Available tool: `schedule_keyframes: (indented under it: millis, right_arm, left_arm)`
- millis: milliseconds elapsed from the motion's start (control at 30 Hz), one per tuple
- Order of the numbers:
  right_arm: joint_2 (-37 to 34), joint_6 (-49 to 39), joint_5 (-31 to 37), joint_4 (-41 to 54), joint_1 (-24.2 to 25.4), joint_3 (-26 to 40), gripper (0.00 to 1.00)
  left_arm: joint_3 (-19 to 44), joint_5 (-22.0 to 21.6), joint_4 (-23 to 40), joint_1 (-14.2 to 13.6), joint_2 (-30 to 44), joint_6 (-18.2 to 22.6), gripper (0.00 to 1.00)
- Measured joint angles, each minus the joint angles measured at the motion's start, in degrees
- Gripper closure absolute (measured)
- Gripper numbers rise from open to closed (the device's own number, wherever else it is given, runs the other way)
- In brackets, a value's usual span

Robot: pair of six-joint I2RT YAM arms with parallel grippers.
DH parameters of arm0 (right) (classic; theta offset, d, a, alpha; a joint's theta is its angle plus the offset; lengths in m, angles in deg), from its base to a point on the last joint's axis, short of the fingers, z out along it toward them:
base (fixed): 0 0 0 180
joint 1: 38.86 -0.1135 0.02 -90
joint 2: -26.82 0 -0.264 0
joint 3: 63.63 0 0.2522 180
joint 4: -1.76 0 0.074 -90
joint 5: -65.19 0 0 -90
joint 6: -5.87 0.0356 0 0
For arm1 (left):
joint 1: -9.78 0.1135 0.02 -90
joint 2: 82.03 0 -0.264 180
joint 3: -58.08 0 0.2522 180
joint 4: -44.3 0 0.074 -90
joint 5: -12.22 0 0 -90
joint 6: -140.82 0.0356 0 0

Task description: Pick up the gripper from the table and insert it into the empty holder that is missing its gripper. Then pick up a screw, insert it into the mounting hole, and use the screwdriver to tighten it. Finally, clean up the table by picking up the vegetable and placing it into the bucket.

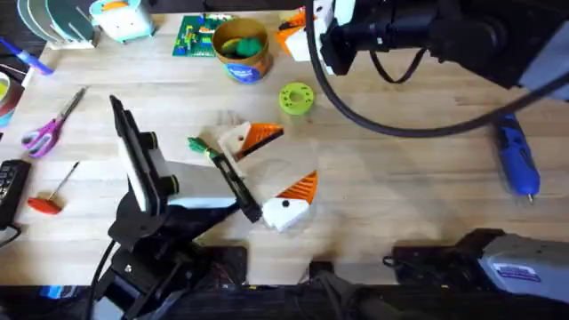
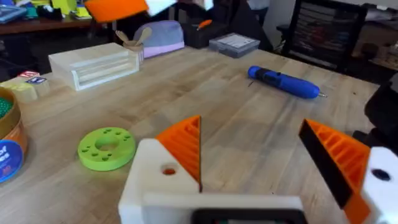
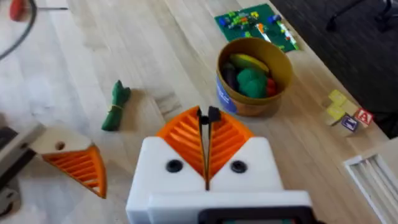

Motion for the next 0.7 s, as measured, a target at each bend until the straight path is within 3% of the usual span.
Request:
schedule_keyframes:
  millis: [433, 700]
  right_arm:
    - [4.56, 8.20, -0.02, 6.11, -12.35, 0.02, 0.994]
    - [7.31, 12.62, -0.18, 10.94, -15.36, 0.02, 0.994]
  left_arm:
    - [0.00, 0.00, 0.00, -0.01, 0.00, 0.00, 0.009]
    - [0.00, -0.02, 0.00, 0.00, 0.00, 0.00, 0.008]
